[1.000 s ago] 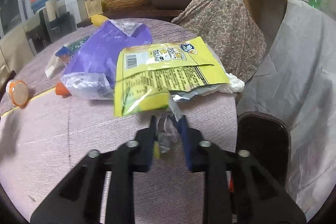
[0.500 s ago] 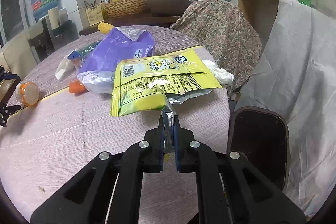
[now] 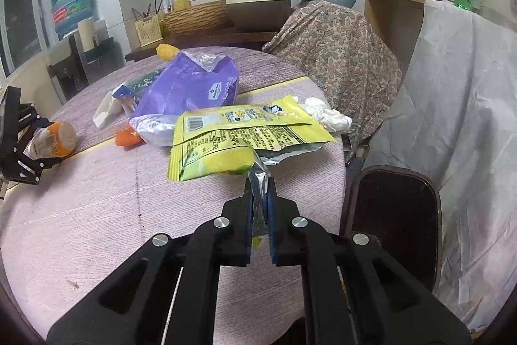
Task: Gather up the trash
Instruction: 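Grasp the yellow wrapper with the right tool while the left tool grasps the white bottle, then carry the wrapper and bottle over the bin and release both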
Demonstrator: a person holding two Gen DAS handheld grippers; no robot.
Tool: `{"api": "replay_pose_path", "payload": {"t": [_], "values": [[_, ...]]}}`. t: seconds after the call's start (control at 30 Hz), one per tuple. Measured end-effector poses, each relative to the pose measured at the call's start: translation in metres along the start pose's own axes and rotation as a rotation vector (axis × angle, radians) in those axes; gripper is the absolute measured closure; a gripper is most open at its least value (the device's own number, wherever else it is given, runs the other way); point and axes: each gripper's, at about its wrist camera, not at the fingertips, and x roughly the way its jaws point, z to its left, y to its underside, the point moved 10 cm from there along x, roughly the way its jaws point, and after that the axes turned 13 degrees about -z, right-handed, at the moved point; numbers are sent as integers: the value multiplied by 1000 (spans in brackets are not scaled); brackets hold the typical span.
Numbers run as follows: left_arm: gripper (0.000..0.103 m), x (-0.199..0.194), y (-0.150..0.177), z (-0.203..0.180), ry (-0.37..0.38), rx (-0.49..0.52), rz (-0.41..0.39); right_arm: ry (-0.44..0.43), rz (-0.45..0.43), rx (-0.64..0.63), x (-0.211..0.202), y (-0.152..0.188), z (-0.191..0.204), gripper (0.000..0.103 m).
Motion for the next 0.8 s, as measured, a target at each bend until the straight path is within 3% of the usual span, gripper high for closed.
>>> {"api": "replay_pose_path", "payload": {"t": [0.13,0.37,0.6,0.8], "values": [[39,-9,-9,-5,10,-68,-42,-6,-17,11,-10,-2,-2,95],[41,-44,-48,-19,12,-204,-204,-17,-53,26,-33,-5,-8,95],[41,-71,-104,-39,41,-382,-344,-31,-89,27,-55,-10,-13,95],[42,-80,-157,-64,100,-434,-437,-32,-114,52,-74,-13,-29,95]]}}
